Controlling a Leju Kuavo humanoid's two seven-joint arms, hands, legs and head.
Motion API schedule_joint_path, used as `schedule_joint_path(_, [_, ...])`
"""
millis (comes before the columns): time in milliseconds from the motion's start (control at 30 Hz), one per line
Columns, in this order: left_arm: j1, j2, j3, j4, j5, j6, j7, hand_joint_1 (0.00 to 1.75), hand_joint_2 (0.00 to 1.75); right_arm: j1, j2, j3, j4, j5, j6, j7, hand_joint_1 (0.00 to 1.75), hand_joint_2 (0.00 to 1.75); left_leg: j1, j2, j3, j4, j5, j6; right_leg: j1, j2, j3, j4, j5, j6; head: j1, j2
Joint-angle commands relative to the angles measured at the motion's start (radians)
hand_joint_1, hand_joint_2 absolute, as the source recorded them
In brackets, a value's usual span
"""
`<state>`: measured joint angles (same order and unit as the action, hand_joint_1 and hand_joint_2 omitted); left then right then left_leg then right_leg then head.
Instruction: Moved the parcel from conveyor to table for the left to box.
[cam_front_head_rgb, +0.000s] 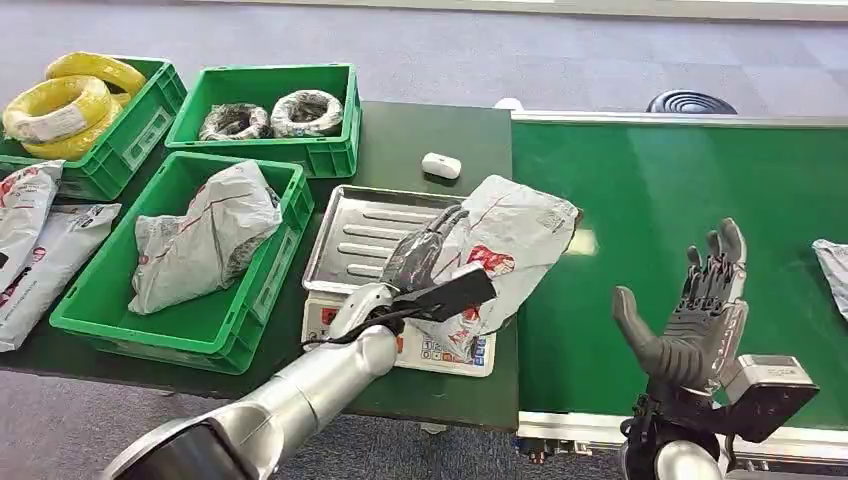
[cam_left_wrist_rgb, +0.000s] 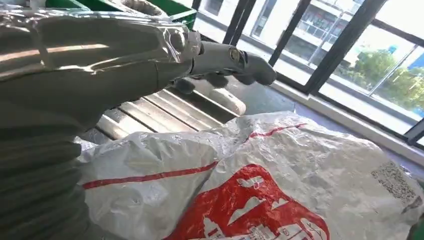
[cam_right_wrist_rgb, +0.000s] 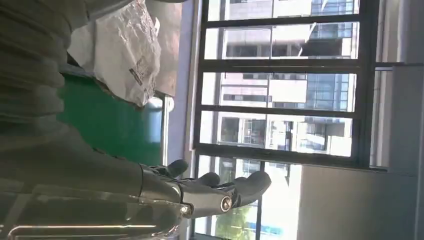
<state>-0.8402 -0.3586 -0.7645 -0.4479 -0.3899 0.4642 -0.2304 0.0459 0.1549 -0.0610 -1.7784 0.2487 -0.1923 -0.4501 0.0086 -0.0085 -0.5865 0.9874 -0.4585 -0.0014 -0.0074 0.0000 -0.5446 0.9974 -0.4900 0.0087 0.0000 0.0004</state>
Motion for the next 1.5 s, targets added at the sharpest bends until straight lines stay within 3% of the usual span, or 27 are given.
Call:
schedule_joint_path(33, [-0.034,0.01,-0.048,0.019,0.001,-0.082,0.08,0.0,1.75,-0.023,-0.007,-0.01,0.056,-0.006,-0.007,0.003,0.0,1.75,0.0,0.002,0.001,-0.002,0.001,0.0,0.0,0.001,0.001,-0.002,0.002,0.0,0.0,0.0])
schedule_joint_path(267, [-0.045,0.01,-0.172,0.039,0.011,-0.185,0.213,0.0,1.75,-0.018,-0.013,-0.014,0.045,-0.012,-0.009,0.005,0.0,1.75,0.0,0.001,0.0,0.0,0.0,0.0,0.0,0.0,0.0,-0.001,0.001,0.0,0.0,0.0])
schedule_joint_path(533, [-0.054,0.01,-0.214,0.063,0.02,-0.234,0.283,0.0,1.75,-0.023,-0.009,-0.012,0.046,-0.011,-0.009,0.006,0.0,1.75,0.0,0.002,0.001,-0.001,0.0,0.0,0.0,0.001,0.001,-0.002,0.001,0.0,0.0,0.0])
schedule_joint_path(567, [-0.053,0.01,-0.21,0.062,0.025,-0.222,0.276,0.38,1.75,-0.026,-0.008,-0.012,0.048,-0.01,-0.009,0.007,0.0,1.75,0.0,0.001,0.001,-0.001,0.0,0.0,0.0,0.001,0.001,-0.001,0.001,0.0,0.0,0.0])
schedule_joint_path(600, [-0.052,0.01,-0.202,0.062,0.035,-0.204,0.261,1.66,1.75,-0.028,-0.007,-0.012,0.049,-0.01,-0.009,0.009,0.0,1.75,0.0,0.002,0.001,-0.001,0.0,0.0,0.0,0.001,0.001,-0.002,0.001,0.0,0.0,0.0])
schedule_joint_path(667, [-0.051,0.01,-0.184,0.056,0.055,-0.192,0.246,1.75,1.75,-0.03,-0.006,-0.011,0.05,-0.009,-0.009,0.01,0.0,1.75,0.0,0.002,0.001,-0.001,0.0,0.0,0.0,0.001,0.001,-0.001,0.001,0.0,0.0,0.0])
schedule_joint_path(967, [-0.073,0.01,-0.06,0.045,0.126,-0.059,0.132,1.75,1.75,-0.045,0.001,-0.006,0.052,-0.003,-0.017,0.025,0.0,1.75,0.0,0.002,0.0,0.0,0.0,0.0,0.0,0.002,0.0,0.0,0.001,0.0,0.0,0.0])
schedule_joint_path(1167, [-0.094,0.03,0.142,-0.067,0.176,-0.043,0.021,1.75,1.75,-0.044,-0.002,-0.014,0.065,0.002,-0.031,0.031,0.0,1.75,0.0,0.002,-0.002,0.001,0.0,0.0,0.0,0.002,-0.002,0.001,0.001,0.0,0.0,0.0])
schedule_joint_path(1267, [-0.05,0.076,0.25,-0.263,0.108,-0.048,0.025,1.75,1.75,-0.027,-0.008,-0.016,0.06,0.005,-0.034,0.026,0.0,1.75,0.0,0.003,-0.002,0.001,0.0,0.0,0.0,0.002,-0.002,0.001,0.001,0.0,0.0,0.0])
schedule_joint_path(1333, [-0.011,0.13,0.33,-0.414,0.003,0.032,0.038,1.75,1.75,-0.006,-0.011,-0.021,0.046,0.002,-0.04,0.023,0.0,1.75,0.0,0.004,-0.001,0.0,0.0,0.0,0.0,0.003,-0.002,0.0,0.001,0.0,0.0,0.0])
schedule_joint_path(1367, [0.005,0.143,0.366,-0.461,-0.023,-0.009,0.055,1.75,1.75,0.0,-0.012,-0.024,0.044,-0.001,-0.039,0.02,0.0,1.75,0.0,0.003,-0.001,0.0,0.0,0.0,0.0,0.002,-0.002,0.0,0.001,0.0,0.0,0.0])
schedule_joint_path(1433, [0.029,0.177,0.419,-0.52,-0.11,0.085,0.067,1.75,1.75,0.016,-0.012,-0.029,0.034,-0.002,-0.042,0.019,0.0,1.75,-0.001,0.005,0.001,-0.002,0.0,0.0,0.0,0.004,-0.001,-0.001,0.001,-0.001,0.0,0.0])
schedule_joint_path(1500, [0.068,0.243,0.5,-0.597,-0.144,0.085,0.071,1.75,1.75,0.039,-0.011,-0.038,0.023,-0.015,-0.048,0.018,0.0,1.75,-0.001,0.007,0.001,-0.002,0.0,0.0,0.0,0.005,-0.001,0.0,0.001,-0.001,0.0,0.0])
